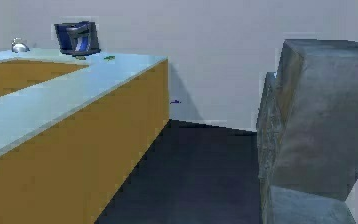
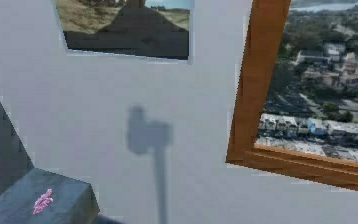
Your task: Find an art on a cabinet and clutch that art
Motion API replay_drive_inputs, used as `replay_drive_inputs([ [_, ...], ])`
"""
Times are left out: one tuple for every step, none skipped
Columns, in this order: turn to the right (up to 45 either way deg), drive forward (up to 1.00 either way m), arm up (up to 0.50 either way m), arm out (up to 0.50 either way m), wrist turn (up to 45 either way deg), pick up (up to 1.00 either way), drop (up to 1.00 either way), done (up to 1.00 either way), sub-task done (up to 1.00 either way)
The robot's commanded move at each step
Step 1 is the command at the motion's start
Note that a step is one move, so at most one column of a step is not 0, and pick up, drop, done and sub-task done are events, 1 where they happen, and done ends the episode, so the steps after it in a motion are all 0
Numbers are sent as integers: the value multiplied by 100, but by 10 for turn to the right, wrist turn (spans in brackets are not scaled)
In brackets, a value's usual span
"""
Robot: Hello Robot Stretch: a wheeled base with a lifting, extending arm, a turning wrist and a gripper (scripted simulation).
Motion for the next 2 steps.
replay_drive_inputs([
  [-30,0,0,0,0,0,0,0,0],
  [0,80,0,0,0,0,0,0,0],
])
